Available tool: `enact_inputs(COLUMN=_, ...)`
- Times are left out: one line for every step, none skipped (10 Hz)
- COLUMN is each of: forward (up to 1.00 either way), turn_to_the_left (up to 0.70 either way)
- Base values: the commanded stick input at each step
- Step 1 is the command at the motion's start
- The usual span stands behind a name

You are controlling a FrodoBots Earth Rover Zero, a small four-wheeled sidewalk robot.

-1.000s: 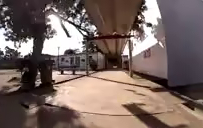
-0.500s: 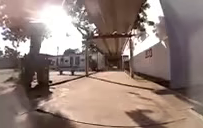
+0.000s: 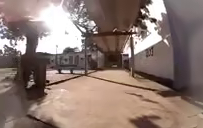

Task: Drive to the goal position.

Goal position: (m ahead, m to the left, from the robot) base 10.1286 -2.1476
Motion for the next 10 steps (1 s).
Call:
enact_inputs(forward=0.50, turn_to_the_left=0.00)
enact_inputs(forward=0.50, turn_to_the_left=0.00)
enact_inputs(forward=0.50, turn_to_the_left=0.00)
enact_inputs(forward=0.50, turn_to_the_left=0.00)
enact_inputs(forward=0.50, turn_to_the_left=0.00)
enact_inputs(forward=0.50, turn_to_the_left=0.00)
enact_inputs(forward=0.50, turn_to_the_left=0.00)
enact_inputs(forward=0.50, turn_to_the_left=0.00)
enact_inputs(forward=0.50, turn_to_the_left=0.00)
enact_inputs(forward=0.50, turn_to_the_left=0.00)
